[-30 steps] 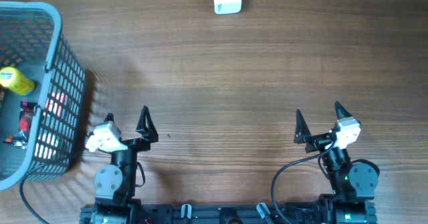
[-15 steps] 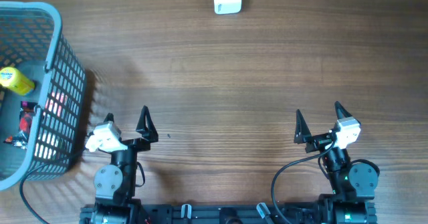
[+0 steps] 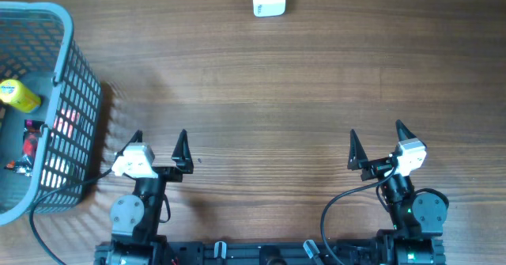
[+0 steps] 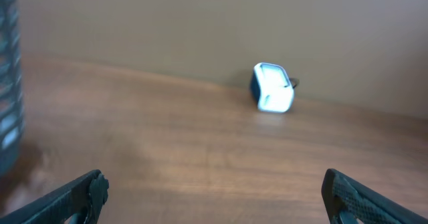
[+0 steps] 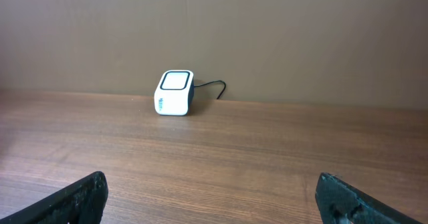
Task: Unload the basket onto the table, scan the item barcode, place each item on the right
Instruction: 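Reach the left gripper into the basket and grasp the yellow container, then lift the yellow container out and set it on the table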
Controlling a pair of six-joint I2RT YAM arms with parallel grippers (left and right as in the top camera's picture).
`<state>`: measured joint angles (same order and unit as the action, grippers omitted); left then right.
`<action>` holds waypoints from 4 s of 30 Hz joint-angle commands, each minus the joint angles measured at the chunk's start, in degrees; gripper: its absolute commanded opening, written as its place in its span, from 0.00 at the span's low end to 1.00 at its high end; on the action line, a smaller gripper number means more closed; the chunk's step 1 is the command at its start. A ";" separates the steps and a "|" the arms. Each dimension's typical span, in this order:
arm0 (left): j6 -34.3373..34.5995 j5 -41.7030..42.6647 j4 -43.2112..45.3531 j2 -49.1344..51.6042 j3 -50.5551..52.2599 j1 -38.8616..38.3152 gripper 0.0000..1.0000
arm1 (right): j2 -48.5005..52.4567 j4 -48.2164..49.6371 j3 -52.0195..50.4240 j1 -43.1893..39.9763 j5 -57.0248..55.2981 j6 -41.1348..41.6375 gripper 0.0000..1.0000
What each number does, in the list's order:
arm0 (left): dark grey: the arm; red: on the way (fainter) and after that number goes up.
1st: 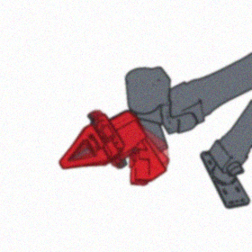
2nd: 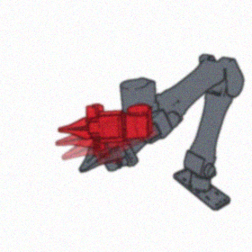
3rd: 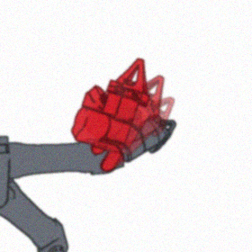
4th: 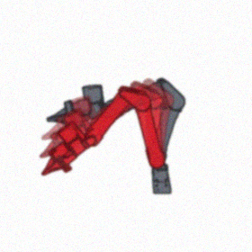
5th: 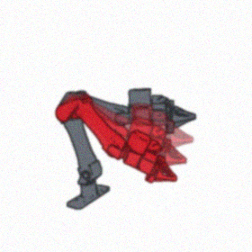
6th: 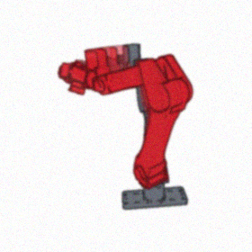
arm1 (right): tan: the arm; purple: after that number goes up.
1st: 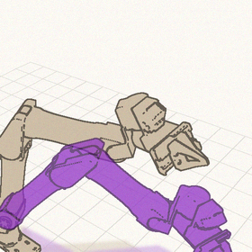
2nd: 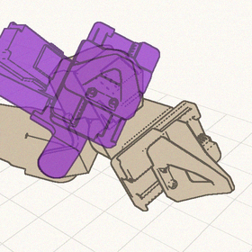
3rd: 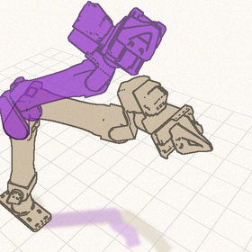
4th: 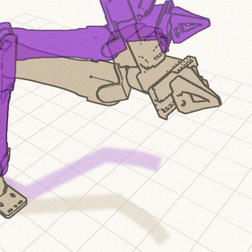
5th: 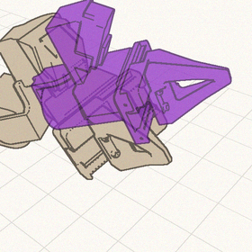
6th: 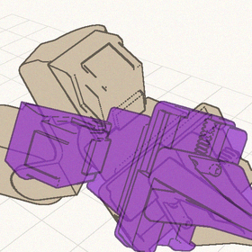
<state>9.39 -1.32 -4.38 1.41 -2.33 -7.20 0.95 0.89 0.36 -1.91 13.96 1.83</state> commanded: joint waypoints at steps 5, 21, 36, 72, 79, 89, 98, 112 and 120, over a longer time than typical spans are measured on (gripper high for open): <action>-2.93 8.79 -1.22 11.39 -17.73 0.31 1.00 | -0.15 0.31 -0.07 0.24 0.74 -0.26 1.00; 1.53 -16.63 -36.68 61.53 -76.19 0.68 1.00 | -0.15 0.31 -0.07 0.24 0.72 -0.24 1.00; 24.13 -4.46 -41.94 65.07 -87.67 46.93 1.00 | -0.15 0.31 -0.07 0.24 0.74 -0.22 1.00; 21.07 -11.85 -28.68 114.09 -87.69 47.23 1.00 | -0.15 0.31 -0.07 0.24 0.72 -0.24 1.00; 21.07 -12.02 -25.31 118.40 -87.69 47.23 0.97 | -0.15 0.31 -0.07 0.24 0.72 -0.24 1.00; 21.09 -12.00 -25.11 119.40 -87.69 47.17 0.72 | -0.15 0.31 -0.07 0.24 0.72 -0.24 1.00; 21.07 -11.82 -26.86 115.51 -87.69 47.17 0.54 | -0.15 0.31 -0.07 0.24 0.72 -0.24 1.00; 21.07 -11.58 -31.98 103.84 -87.69 47.10 0.50 | -0.15 0.31 -0.07 0.24 0.72 -0.26 1.00; 21.11 -9.22 -34.71 92.56 -87.69 45.00 0.51 | -0.15 0.31 -0.07 0.24 0.74 -0.26 1.00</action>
<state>30.55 -12.29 -39.29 100.16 -89.84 39.13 0.95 0.89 0.36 -1.91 13.98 1.83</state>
